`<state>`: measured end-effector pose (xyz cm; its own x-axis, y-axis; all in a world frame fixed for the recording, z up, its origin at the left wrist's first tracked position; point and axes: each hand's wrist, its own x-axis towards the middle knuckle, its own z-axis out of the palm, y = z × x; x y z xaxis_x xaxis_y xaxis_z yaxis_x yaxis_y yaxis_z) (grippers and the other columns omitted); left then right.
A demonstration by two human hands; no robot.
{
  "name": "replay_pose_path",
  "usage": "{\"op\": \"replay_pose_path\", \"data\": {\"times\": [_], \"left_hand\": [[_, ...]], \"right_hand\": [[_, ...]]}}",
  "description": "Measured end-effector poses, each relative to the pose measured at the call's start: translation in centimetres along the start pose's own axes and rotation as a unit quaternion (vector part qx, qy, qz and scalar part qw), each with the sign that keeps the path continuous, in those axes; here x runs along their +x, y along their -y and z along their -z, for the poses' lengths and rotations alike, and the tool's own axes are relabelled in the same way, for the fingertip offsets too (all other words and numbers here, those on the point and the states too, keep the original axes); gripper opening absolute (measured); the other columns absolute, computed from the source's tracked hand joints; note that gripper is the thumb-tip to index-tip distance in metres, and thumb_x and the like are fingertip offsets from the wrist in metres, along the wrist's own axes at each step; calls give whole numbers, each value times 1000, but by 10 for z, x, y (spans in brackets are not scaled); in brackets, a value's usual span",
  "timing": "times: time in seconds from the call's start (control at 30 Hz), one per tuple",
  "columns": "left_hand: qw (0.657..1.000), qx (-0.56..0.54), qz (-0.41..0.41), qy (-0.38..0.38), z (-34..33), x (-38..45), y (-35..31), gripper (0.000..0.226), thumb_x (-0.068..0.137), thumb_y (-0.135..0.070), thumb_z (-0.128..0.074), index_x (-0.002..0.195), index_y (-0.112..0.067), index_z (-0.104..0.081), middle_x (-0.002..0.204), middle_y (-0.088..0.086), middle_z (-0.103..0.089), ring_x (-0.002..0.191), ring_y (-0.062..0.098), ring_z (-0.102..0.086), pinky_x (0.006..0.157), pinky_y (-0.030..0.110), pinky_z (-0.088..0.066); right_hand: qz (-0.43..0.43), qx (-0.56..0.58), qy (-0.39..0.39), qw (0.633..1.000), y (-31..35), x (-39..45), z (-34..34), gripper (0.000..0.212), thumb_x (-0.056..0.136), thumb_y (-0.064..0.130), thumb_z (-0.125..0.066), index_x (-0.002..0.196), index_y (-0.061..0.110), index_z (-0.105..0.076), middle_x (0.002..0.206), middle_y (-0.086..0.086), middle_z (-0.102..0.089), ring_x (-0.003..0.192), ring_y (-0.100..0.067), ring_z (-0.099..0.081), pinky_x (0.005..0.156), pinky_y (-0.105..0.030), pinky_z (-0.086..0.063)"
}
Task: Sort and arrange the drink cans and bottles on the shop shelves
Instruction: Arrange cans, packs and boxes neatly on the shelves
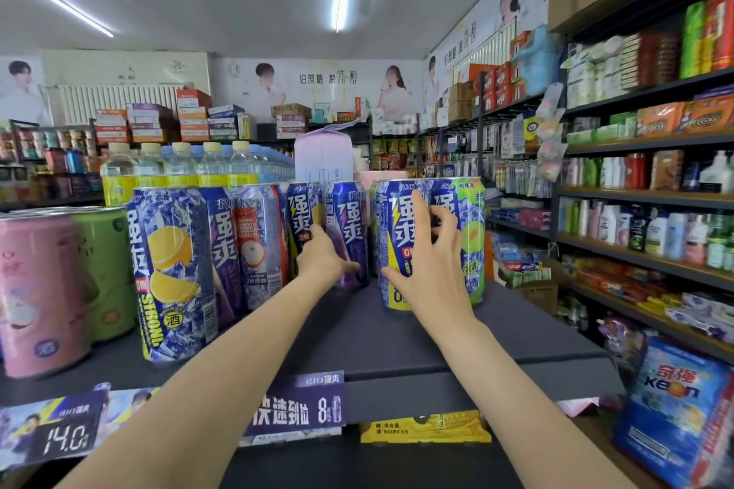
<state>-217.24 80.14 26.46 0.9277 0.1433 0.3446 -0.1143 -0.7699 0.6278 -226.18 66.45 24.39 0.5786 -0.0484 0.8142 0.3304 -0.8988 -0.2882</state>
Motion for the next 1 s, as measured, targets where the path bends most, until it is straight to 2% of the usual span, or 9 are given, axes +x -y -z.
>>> {"op": "replay_pose_path", "data": {"times": [0.13,0.3,0.4,0.53,0.7,0.77,0.87,1.0], "left_hand": [[1000,-1,2,-9,-3,0,1,76,75,-23,-76,132,-6,-28,130,19,-48,118,36,-49,94,42,-42],[998,57,-25,-12,-2,7,2,68,77,-23,-75,130,-7,-37,128,15,-52,116,32,-51,92,39,-43],[994,78,-64,-44,-11,6,2,62,83,-15,-68,130,-4,-30,124,18,-53,111,35,-55,88,40,-44],[991,75,-90,-61,-18,12,4,71,86,-8,-62,140,-8,-16,125,19,-53,109,36,-55,88,41,-44],[993,71,-79,-43,-25,20,5,83,87,-11,-59,146,-14,0,141,21,-32,115,36,-50,93,42,-43],[994,69,-82,-18,-22,20,6,84,87,-13,-57,146,-14,3,143,23,-30,116,36,-50,94,43,-42],[993,60,-103,9,-11,12,5,79,85,-18,-60,144,-12,-7,136,19,-41,116,35,-51,92,40,-41],[977,113,-182,15,19,-22,1,76,83,-18,-61,143,-9,-15,139,16,-35,121,35,-46,93,38,-40]], "right_hand": [[-1,-5,0,1000,2,-1,0,103,79,29,-73,150,22,2,143,-12,-16,125,-28,-30,103,-36,-34],[1,2,0,1000,1,-1,-1,103,79,29,-73,149,23,2,143,-10,-15,126,-27,-28,104,-35,-32],[4,4,1,1000,0,-1,-2,103,80,31,-72,149,25,5,143,-8,-13,128,-26,-27,104,-34,-33],[11,13,-5,1000,0,0,-1,102,82,32,-70,149,27,7,144,-6,-10,130,-24,-25,106,-33,-32],[13,15,-3,1000,-3,1,-2,102,83,34,-68,147,30,10,143,-2,-7,131,-20,-24,107,-30,-31],[13,12,0,1000,-3,2,-2,102,83,35,-68,147,30,11,143,-3,-7,131,-20,-25,108,-30,-31],[8,16,4,1000,-3,3,-1,104,81,34,-70,147,30,10,143,-4,-9,130,-21,-25,107,-32,-33],[-6,28,1,1000,-1,3,1,106,77,28,-76,149,25,2,142,-11,-17,129,-29,-29,105,-39,-35]]}}
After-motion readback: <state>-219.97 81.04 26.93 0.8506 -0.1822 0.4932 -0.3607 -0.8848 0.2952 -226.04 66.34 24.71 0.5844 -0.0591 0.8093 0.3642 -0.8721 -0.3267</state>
